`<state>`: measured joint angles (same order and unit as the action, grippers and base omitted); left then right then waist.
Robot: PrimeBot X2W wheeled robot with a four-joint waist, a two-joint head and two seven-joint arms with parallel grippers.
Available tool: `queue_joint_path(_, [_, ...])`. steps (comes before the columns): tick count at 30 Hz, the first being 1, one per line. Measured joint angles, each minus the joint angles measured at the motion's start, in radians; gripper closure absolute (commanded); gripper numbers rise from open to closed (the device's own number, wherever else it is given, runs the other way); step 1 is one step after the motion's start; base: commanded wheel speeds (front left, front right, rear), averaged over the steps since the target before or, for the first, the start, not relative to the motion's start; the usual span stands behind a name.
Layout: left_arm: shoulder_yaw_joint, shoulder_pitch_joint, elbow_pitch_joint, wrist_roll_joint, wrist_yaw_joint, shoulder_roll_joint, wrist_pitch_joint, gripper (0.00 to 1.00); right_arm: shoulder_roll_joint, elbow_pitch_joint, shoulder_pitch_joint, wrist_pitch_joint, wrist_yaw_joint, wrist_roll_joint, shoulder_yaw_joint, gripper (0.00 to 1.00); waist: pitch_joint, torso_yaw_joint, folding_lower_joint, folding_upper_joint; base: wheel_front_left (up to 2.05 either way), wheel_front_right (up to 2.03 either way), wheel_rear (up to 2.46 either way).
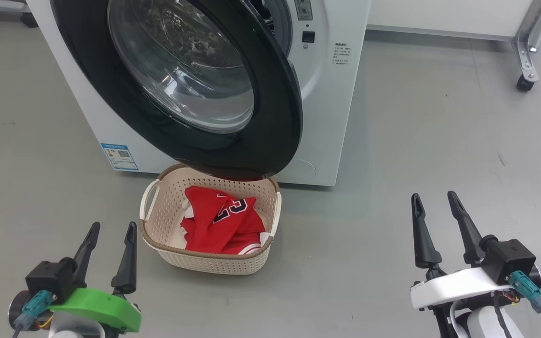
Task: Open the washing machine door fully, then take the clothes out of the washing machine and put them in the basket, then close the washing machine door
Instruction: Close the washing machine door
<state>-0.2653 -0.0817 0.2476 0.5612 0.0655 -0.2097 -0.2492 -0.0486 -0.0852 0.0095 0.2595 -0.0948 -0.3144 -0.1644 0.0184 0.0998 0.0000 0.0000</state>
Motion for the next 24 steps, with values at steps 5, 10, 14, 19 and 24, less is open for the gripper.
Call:
queue_joint_path(5, [0.004,0.003,-0.004,-0.019,0.000,0.003,0.000,0.00,0.001,-0.002,0.000,0.000,0.000,0.000,0.000,0.00,-0.004,0.000,0.0000,0.0000,0.00,0.00,0.00])
queue_joint_path(10, [0.006,0.006,-0.008,-0.027,0.000,0.007,0.000,0.00,0.001,-0.002,0.000,0.000,-0.001,0.000,0.000,0.00,-0.005,0.000,0.0000,0.0000,0.00,0.00,0.00])
queue_joint_path(14, [0.007,0.009,-0.011,-0.030,0.001,0.009,0.000,0.00,0.002,-0.002,0.000,0.000,-0.001,0.000,0.001,0.00,-0.003,0.001,0.0000,0.0000,0.00,0.00,0.00])
queue_joint_path(19, [0.011,0.019,-0.013,-0.037,0.001,0.011,0.000,0.00,0.003,-0.002,0.000,0.000,-0.001,0.000,0.002,0.00,0.001,0.004,0.0000,0.0000,0.00,0.00,0.00])
queue_joint_path(24, [0.018,0.020,-0.015,-0.038,0.001,0.014,0.000,0.00,0.003,-0.001,0.000,0.000,-0.001,0.000,0.004,0.00,0.004,0.005,0.0000,0.0000,0.00,0.00,0.00])
